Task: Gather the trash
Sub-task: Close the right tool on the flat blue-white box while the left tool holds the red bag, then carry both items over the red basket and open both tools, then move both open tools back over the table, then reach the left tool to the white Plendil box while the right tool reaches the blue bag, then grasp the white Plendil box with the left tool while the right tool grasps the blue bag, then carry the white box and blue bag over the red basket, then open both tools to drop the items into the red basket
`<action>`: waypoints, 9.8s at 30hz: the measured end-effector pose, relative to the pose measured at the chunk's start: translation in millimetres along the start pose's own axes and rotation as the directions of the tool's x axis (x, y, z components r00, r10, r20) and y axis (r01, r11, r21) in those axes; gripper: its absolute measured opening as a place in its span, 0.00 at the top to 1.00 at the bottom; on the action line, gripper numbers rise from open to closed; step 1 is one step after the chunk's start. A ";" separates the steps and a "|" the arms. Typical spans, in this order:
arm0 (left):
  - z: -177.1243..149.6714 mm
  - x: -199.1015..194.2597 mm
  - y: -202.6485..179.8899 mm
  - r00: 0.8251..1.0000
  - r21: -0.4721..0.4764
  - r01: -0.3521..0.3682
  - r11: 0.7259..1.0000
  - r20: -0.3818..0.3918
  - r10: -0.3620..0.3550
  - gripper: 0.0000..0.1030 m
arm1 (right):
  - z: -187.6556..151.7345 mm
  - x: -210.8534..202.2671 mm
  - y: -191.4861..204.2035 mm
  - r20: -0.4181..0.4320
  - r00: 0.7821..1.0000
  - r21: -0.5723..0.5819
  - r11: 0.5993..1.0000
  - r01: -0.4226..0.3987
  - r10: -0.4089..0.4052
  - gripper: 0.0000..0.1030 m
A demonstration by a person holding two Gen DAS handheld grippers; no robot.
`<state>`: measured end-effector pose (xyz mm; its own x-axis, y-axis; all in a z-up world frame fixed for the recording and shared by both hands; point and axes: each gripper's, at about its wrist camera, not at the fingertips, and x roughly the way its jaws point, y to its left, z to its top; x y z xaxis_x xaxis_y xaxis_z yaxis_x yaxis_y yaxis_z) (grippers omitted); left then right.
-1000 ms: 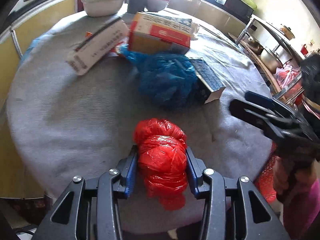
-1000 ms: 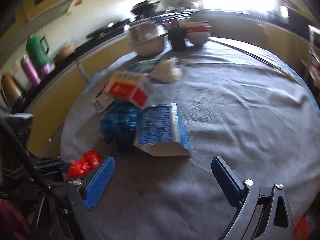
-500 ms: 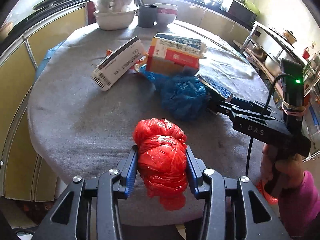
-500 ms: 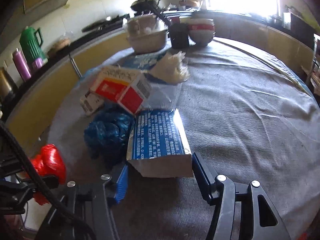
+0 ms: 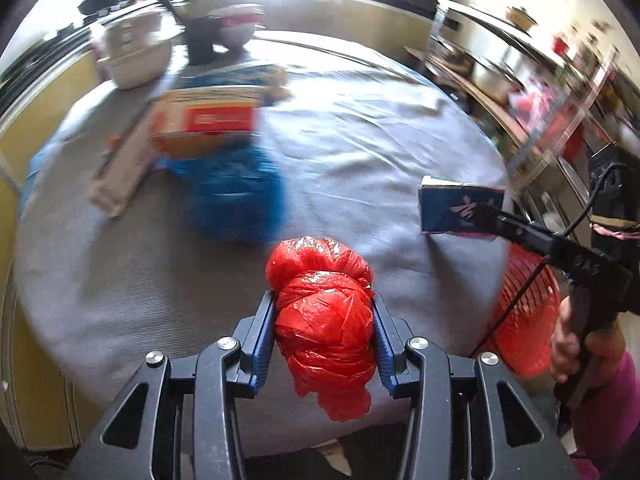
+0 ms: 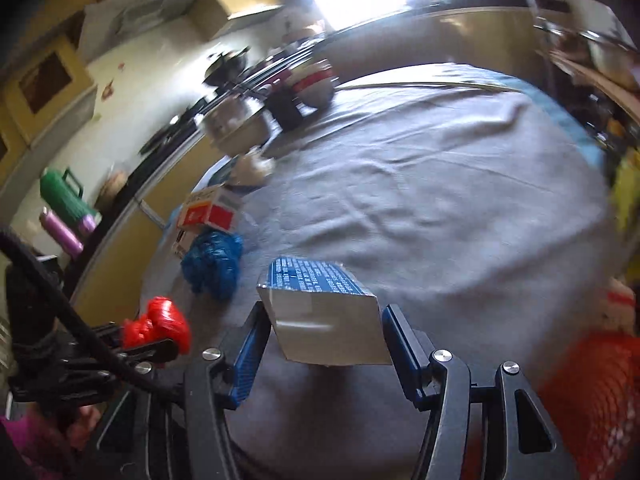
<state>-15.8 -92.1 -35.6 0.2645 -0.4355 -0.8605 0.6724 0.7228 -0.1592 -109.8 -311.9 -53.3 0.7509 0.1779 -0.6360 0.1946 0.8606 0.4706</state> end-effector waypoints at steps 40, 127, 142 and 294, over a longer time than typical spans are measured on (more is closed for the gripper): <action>43.4 -20.6 -95.3 0.992 0.290 -0.100 0.952 0.106 0.072 0.30 | -28.7 -154.8 -89.6 0.162 0.973 0.273 0.955 0.118 -0.166 0.32; 51.2 -66.5 146.0 0.859 -0.130 -0.492 0.861 0.087 0.504 0.30 | 53.4 64.6 141.0 -0.082 0.990 -0.155 0.980 -0.125 0.113 0.24; 53.6 -25.7 187.8 0.931 -0.201 -0.360 0.911 -0.017 0.364 0.30 | 43.2 107.8 123.0 -0.175 0.978 -0.093 0.987 -0.128 0.110 0.24; 51.0 -45.8 -84.8 0.987 0.272 -0.122 0.954 0.137 0.087 0.36 | -29.5 -130.5 -62.5 0.104 0.993 0.311 0.950 0.022 -0.057 0.28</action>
<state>-49.7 -160.7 42.0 0.4143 -0.4399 -0.7968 0.7976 0.5971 0.0850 -238.7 -374.8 -17.8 0.8003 0.0776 -0.5946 0.3978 0.6733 0.6233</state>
